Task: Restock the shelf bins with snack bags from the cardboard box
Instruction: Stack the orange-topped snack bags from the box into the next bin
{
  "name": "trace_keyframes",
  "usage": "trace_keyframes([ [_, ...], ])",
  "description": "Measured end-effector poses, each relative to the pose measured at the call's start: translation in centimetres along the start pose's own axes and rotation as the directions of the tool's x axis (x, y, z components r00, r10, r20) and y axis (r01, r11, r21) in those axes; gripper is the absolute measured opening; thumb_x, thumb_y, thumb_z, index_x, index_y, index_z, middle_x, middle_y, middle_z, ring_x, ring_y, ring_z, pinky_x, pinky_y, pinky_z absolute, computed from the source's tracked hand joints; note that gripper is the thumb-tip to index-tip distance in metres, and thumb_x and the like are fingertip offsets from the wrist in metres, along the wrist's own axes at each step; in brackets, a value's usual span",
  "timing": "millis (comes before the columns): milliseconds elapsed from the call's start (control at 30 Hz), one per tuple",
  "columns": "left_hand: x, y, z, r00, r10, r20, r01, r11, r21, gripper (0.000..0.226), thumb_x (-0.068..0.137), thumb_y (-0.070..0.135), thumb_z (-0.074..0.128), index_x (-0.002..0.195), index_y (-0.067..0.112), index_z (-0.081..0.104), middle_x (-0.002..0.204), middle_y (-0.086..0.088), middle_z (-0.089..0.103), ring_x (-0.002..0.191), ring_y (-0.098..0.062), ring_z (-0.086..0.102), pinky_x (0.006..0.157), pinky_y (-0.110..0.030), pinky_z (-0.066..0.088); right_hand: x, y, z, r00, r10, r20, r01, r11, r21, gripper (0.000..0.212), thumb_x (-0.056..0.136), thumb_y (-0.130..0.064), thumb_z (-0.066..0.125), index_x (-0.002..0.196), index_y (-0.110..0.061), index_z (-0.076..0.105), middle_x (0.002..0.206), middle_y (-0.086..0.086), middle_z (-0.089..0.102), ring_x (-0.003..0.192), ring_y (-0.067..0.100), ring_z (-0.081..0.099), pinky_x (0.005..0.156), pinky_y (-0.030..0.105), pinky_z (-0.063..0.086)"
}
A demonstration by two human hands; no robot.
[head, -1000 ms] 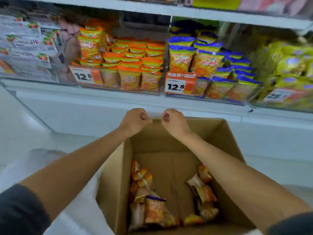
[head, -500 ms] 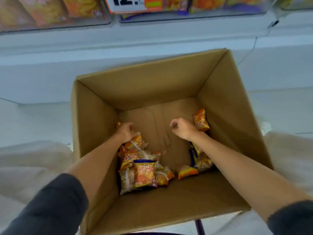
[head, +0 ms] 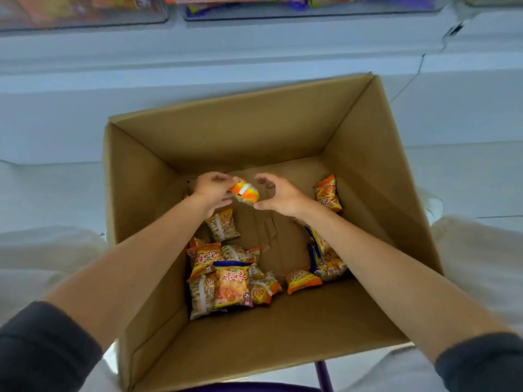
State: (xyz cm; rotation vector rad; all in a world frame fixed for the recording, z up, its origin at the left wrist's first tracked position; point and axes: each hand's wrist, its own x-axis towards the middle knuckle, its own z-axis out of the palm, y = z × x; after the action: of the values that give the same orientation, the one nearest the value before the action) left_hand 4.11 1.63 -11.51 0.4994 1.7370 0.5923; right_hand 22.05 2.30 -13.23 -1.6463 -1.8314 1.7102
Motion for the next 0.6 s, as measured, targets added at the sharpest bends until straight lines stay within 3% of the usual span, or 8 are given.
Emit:
trace_keyframes([
  [67,-0.4,0.3,-0.1,0.993,-0.102,0.065,0.109,0.986,-0.125,0.015,0.092,0.023,0.066,0.104,0.014,0.06,0.105,-0.006,0.066,0.091,-0.016,0.066,0.083,-0.034,0.056,0.2,-0.3,0.1,0.999,-0.039,-0.037,0.041,0.997,0.064,0.049,0.084,-0.013,0.073,0.13,-0.01,0.055,0.124,0.005,0.06,0.112,0.016,0.057,0.098,0.034,0.049],
  [200,-0.3,-0.4,-0.5,0.992,-0.065,0.107,0.069,0.997,-0.032,0.044,0.091,0.054,0.056,0.118,0.019,0.06,0.111,0.001,0.065,0.107,-0.013,0.058,0.1,-0.034,0.045,-0.5,-1.0,-0.4,0.994,0.103,0.021,-0.102,0.894,0.436,0.039,0.098,-0.017,0.055,0.133,-0.003,0.047,0.113,0.007,0.061,0.087,0.009,0.062,0.072,0.015,0.052],
  [333,-0.9,-1.4,-0.9,0.948,-0.089,0.305,0.125,0.987,-0.101,0.045,0.089,0.032,0.067,0.13,0.016,0.055,0.119,-0.006,0.069,0.108,-0.019,0.067,0.097,-0.04,0.052,-0.7,-0.5,-0.2,0.987,0.105,0.124,-0.15,0.882,0.448,0.031,0.1,-0.024,0.052,0.128,-0.012,0.05,0.109,0.004,0.065,0.094,0.015,0.064,0.088,0.029,0.052],
  [400,-1.0,-1.9,-0.9,0.978,-0.054,0.203,0.083,0.988,-0.134,0.043,0.09,0.023,0.067,0.13,0.011,0.054,0.12,-0.005,0.068,0.106,-0.02,0.067,0.092,-0.039,0.055,-0.4,0.0,0.2,0.983,0.131,0.131,-0.173,0.902,0.395,0.03,0.099,-0.027,0.054,0.126,-0.015,0.051,0.112,0.005,0.065,0.098,0.018,0.063,0.094,0.036,0.05],
  [467,-0.6,-2.5,-0.9,0.999,0.009,-0.041,-0.014,0.99,-0.138,0.026,0.093,0.021,0.065,0.117,0.013,0.056,0.12,-0.003,0.065,0.107,-0.02,0.065,0.093,-0.039,0.054,0.1,0.7,0.3,0.98,0.169,0.108,-0.196,0.921,0.337,0.035,0.097,-0.025,0.056,0.131,-0.015,0.051,0.121,0.005,0.063,0.101,0.018,0.062,0.095,0.036,0.05],
  [533,0.3,-3.5,-1.5,0.951,0.073,-0.302,-0.096,0.993,-0.063,0.026,0.094,0.019,0.064,0.119,0.016,0.058,0.122,-0.002,0.063,0.112,-0.02,0.061,0.096,-0.04,0.052,0.7,1.5,0.6,0.974,0.184,0.132,-0.214,0.938,0.274,0.038,0.096,-0.021,0.058,0.133,-0.017,0.051,0.127,0.003,0.06,0.107,0.017,0.06,0.096,0.033,0.049],
  [600,1.1,-4.6,-2.4,0.894,0.094,-0.438,-0.108,0.994,-0.007,0.034,0.093,0.016,0.065,0.127,0.015,0.056,0.127,-0.003,0.062,0.117,-0.022,0.059,0.099,-0.042,0.051,1.3,2.2,1.4,0.96,0.206,0.19,-0.245,0.946,0.212,0.041,0.095,-0.018,0.059,0.135,-0.017,0.05,0.13,0.001,0.057,0.116,0.016,0.055,0.1,0.03,0.044],
])
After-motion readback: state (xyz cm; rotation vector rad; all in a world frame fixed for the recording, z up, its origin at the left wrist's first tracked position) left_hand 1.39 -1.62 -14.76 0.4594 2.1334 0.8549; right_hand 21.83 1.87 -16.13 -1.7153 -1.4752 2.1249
